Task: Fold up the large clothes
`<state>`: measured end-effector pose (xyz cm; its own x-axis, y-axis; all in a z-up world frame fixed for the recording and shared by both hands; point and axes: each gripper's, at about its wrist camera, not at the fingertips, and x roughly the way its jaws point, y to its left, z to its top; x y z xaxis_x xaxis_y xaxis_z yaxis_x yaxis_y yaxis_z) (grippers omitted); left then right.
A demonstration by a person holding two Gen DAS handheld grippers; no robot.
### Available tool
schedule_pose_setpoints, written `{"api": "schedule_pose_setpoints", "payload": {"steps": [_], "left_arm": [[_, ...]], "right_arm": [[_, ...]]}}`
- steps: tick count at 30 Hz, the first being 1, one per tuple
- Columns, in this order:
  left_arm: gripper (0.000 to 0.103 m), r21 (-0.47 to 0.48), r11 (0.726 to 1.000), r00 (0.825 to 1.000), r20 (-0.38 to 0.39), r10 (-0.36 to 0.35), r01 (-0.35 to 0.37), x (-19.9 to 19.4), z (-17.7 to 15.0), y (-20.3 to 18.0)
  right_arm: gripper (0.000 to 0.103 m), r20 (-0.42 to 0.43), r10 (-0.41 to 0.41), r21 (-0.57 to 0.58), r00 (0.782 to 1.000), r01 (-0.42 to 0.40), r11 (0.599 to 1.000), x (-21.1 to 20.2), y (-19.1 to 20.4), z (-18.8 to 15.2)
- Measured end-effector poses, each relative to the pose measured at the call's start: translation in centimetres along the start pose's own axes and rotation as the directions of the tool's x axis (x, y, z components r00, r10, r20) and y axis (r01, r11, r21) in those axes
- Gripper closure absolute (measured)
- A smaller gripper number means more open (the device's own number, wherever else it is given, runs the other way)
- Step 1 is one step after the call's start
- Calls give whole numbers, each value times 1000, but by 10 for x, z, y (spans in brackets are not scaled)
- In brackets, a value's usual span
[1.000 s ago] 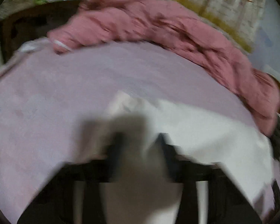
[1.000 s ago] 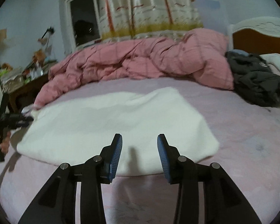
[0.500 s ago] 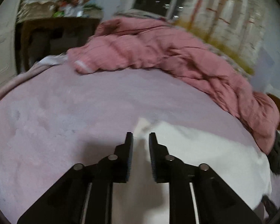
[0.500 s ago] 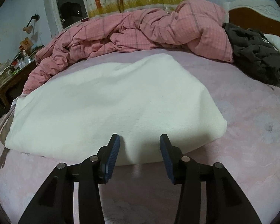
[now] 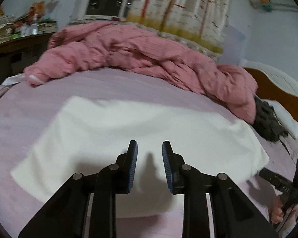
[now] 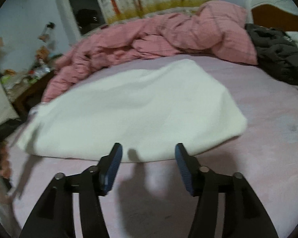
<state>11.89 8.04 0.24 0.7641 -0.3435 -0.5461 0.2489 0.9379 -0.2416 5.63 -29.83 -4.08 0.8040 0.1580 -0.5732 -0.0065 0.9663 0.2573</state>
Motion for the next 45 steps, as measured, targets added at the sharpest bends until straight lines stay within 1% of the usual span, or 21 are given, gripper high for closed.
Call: {"api": "schedule_pose_setpoints", "payload": {"steps": [2, 6, 9, 10, 12, 13, 14, 16, 18, 20, 23, 25, 29, 32, 36, 38, 39, 40, 42, 43, 45], "left_arm": [[78, 31, 999, 999, -23, -37, 38, 8, -7, -16], [78, 95, 988, 992, -53, -118, 123, 19, -17, -50], [78, 101, 979, 980, -106, -167, 178, 30, -21, -69], [78, 114, 979, 982, -114, -153, 166, 35, -23, -75], [77, 155, 983, 987, -143, -75, 97, 47, -28, -85], [76, 171, 983, 983, -180, -38, 69, 59, -31, -87], [76, 171, 983, 978, -208, -26, 63, 68, -35, -87], [76, 112, 989, 970, -234, -64, 92, 77, -37, -78], [76, 25, 989, 958, -254, -137, 148, 78, -34, -64], [76, -14, 984, 953, -247, -177, 179, 78, -36, -56], [76, 49, 989, 967, -222, -125, 139, 73, -41, -67], [76, 75, 990, 972, -211, -99, 117, 70, -44, -72], [76, 38, 989, 970, -203, -136, 146, 70, -42, -64], [76, 25, 988, 969, -199, -147, 154, 69, -42, -61], [76, 45, 989, 972, -195, -129, 140, 68, -41, -65], [76, 42, 989, 972, -196, -132, 143, 69, -41, -64], [76, 39, 989, 971, -196, -134, 144, 69, -41, -64], [76, 38, 989, 971, -195, -135, 145, 69, -41, -65], [76, 38, 989, 972, -194, -134, 144, 69, -41, -64], [76, 38, 989, 972, -193, -133, 143, 69, -41, -65], [76, 33, 989, 972, -191, -136, 145, 68, -41, -63]], "right_arm": [[39, -3, 32, 1, 999, -32, 999, -1, 3, -2], [38, -60, 21, 6, 998, -20, 1000, 10, 6, -6], [38, -93, 24, 49, 995, -20, 999, 17, -2, -6], [38, -103, 24, 68, 994, -17, 998, 19, -5, -5], [38, -116, 35, 107, 993, -22, 994, 22, -12, -5], [38, -112, 46, 133, 993, -31, 991, 21, -15, -6], [33, -95, 61, 186, 994, -42, 982, 19, -21, -7], [29, -56, 87, 279, 995, -69, 958, 15, -34, -11], [29, -50, 83, 307, 995, -64, 949, 17, -38, -11], [29, -53, 68, 318, 996, -48, 947, 20, -39, -11], [29, -15, 33, 385, 999, -24, 923, 28, -47, -4], [28, -7, 5, 454, 1000, -2, 891, 42, -57, 3], [19, -37, -37, 421, 999, 49, 906, 61, -50, 16], [11, -7, -33, 443, 999, 33, 896, 71, -51, 23], [9, 13, 23, 456, 1000, -26, 889, 82, -52, 33], [9, 47, 80, 457, 996, -92, 885, 73, -52, 28], [9, 69, 129, 458, 989, -146, 877, 68, -51, 23], [9, 105, 196, 470, 975, -222, 854, 61, -49, 17], [9, 121, 276, 466, 953, -300, 832, 62, -37, 14], [9, 93, 298, 440, 950, -307, 844, 70, -30, 17], [12, 27, 254, 431, 967, -241, 870, 89, -25, 26]]}}
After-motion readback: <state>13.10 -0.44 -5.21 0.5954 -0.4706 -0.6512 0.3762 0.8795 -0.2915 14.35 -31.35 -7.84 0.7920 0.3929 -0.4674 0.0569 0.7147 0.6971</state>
